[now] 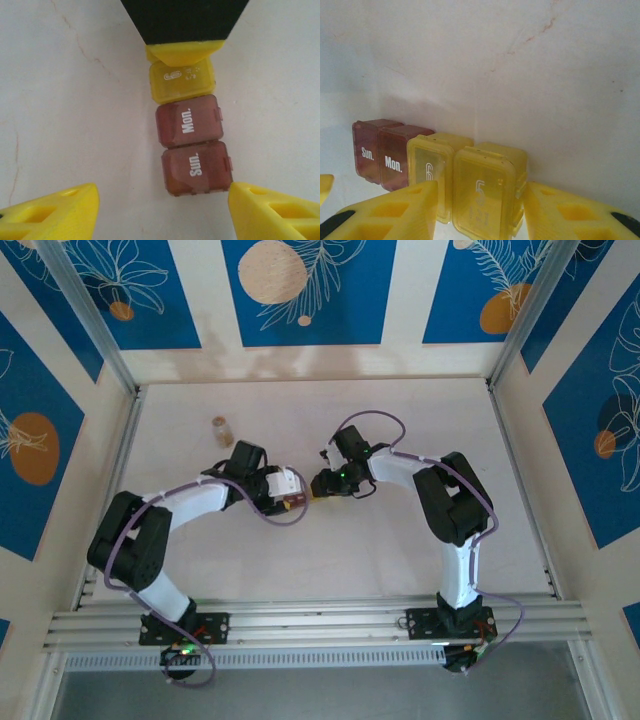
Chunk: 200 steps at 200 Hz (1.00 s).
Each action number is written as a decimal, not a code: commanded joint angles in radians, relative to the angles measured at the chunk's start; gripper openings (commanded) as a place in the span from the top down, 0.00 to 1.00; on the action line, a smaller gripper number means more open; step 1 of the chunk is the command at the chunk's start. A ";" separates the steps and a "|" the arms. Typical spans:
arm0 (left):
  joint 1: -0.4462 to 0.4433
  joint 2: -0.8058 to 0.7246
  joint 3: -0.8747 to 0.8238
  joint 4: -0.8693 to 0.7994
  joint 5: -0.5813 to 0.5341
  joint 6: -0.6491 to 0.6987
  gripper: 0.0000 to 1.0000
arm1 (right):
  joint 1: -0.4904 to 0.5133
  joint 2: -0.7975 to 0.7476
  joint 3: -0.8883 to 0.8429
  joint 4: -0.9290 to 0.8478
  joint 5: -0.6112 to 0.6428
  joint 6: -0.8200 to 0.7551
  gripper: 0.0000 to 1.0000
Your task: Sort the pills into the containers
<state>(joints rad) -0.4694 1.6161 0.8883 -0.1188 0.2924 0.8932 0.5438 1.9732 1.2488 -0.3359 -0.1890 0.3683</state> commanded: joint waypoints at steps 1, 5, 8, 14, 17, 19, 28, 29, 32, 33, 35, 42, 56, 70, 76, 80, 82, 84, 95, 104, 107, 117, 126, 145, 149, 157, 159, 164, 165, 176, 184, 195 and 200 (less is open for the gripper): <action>-0.018 0.000 -0.018 0.045 -0.016 0.013 0.30 | 0.014 0.009 -0.026 -0.029 0.009 0.005 0.52; -0.020 0.001 -0.017 0.043 -0.012 0.017 0.30 | 0.015 0.010 -0.025 -0.029 0.009 0.005 0.52; -0.021 0.002 -0.017 0.041 -0.011 0.020 0.30 | 0.015 0.012 -0.025 -0.029 0.008 0.005 0.52; -0.024 0.003 -0.017 0.038 -0.009 0.026 0.29 | 0.015 0.014 -0.025 -0.029 0.008 0.005 0.52; -0.026 0.004 -0.017 0.035 -0.009 0.028 0.29 | 0.016 0.014 -0.023 -0.029 0.007 0.006 0.52; -0.026 0.004 -0.017 0.033 -0.008 0.028 0.29 | 0.016 0.015 -0.022 -0.029 0.007 0.005 0.52; -0.028 0.007 -0.014 0.023 -0.005 0.037 0.29 | 0.016 0.015 -0.022 -0.031 0.009 0.005 0.52; -0.028 0.006 -0.014 0.021 -0.004 0.039 0.29 | 0.016 0.016 -0.022 -0.031 0.009 0.005 0.52; -0.028 0.008 -0.010 0.016 -0.003 0.043 0.29 | 0.016 0.015 -0.022 -0.030 0.010 0.006 0.52; -0.028 0.009 -0.010 0.014 -0.003 0.044 0.28 | 0.017 0.015 -0.022 -0.030 0.009 0.005 0.52; -0.029 0.010 -0.009 0.010 -0.003 0.046 0.28 | 0.016 0.016 -0.022 -0.031 0.009 0.005 0.52; -0.028 0.015 -0.004 -0.002 -0.008 0.052 0.29 | 0.016 0.015 -0.023 -0.031 0.010 0.006 0.52; -0.028 0.027 0.014 -0.036 -0.014 0.071 0.29 | 0.015 0.015 -0.022 -0.032 0.011 0.004 0.53; -0.030 0.037 0.030 -0.058 -0.024 0.072 0.28 | 0.015 0.015 -0.023 -0.033 0.010 0.004 0.53; -0.032 0.039 0.035 -0.063 -0.027 0.070 0.28 | 0.015 0.016 -0.023 -0.034 0.011 0.004 0.53; -0.033 0.041 0.039 -0.064 -0.028 0.068 0.28 | 0.014 0.015 -0.022 -0.034 0.012 0.004 0.53; -0.034 0.042 0.040 -0.065 -0.029 0.067 0.29 | 0.015 0.015 -0.022 -0.034 0.012 0.004 0.53; -0.033 0.042 0.041 -0.065 -0.031 0.066 0.29 | 0.015 0.015 -0.023 -0.033 0.013 0.004 0.52; -0.038 0.042 0.041 -0.062 -0.040 0.063 0.28 | 0.015 0.014 -0.024 -0.034 0.014 0.004 0.53; -0.044 0.041 0.041 -0.064 -0.043 0.064 0.28 | 0.014 0.014 -0.024 -0.035 0.014 0.004 0.53; -0.045 0.040 0.039 -0.063 -0.043 0.064 0.28 | 0.014 0.013 -0.024 -0.035 0.014 0.004 0.53; -0.050 0.040 0.037 -0.060 -0.047 0.062 0.28 | 0.014 0.012 -0.024 -0.036 0.013 0.004 0.53; -0.052 0.042 0.036 -0.058 -0.054 0.063 0.28 | 0.014 0.012 -0.024 -0.035 0.014 0.004 0.53; -0.060 0.049 0.036 -0.047 -0.071 0.055 0.28 | 0.015 0.011 -0.024 -0.033 0.012 0.004 0.53; -0.062 0.052 0.037 -0.045 -0.071 0.052 0.28 | 0.015 0.010 -0.026 -0.034 0.012 0.004 0.53; -0.065 0.057 0.039 -0.044 -0.073 0.047 0.28 | 0.015 0.012 -0.026 -0.034 0.011 0.004 0.53; -0.065 0.058 0.039 -0.044 -0.074 0.045 0.28 | 0.015 0.012 -0.026 -0.034 0.011 0.004 0.53; -0.067 0.063 0.041 -0.041 -0.076 0.042 0.28 | 0.015 0.013 -0.025 -0.034 0.011 0.004 0.53; -0.068 0.063 0.042 -0.042 -0.077 0.041 0.28 | 0.015 0.012 -0.026 -0.034 0.010 0.004 0.53; -0.069 0.072 0.047 -0.038 -0.086 0.030 0.28 | 0.016 0.012 -0.025 -0.034 0.011 0.004 0.53; -0.070 0.077 0.052 -0.038 -0.092 0.023 0.28 | 0.017 0.013 -0.026 -0.034 0.010 0.004 0.53; -0.070 0.084 0.058 -0.041 -0.097 0.020 0.29 | 0.016 0.014 -0.025 -0.034 0.011 0.004 0.53; -0.070 0.087 0.062 -0.046 -0.097 0.019 0.29 | 0.017 0.016 -0.026 -0.034 0.011 0.004 0.53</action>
<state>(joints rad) -0.5301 1.6829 0.9150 -0.1490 0.2077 0.9230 0.5495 1.9732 1.2488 -0.3290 -0.1879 0.3683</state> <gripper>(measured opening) 0.715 0.469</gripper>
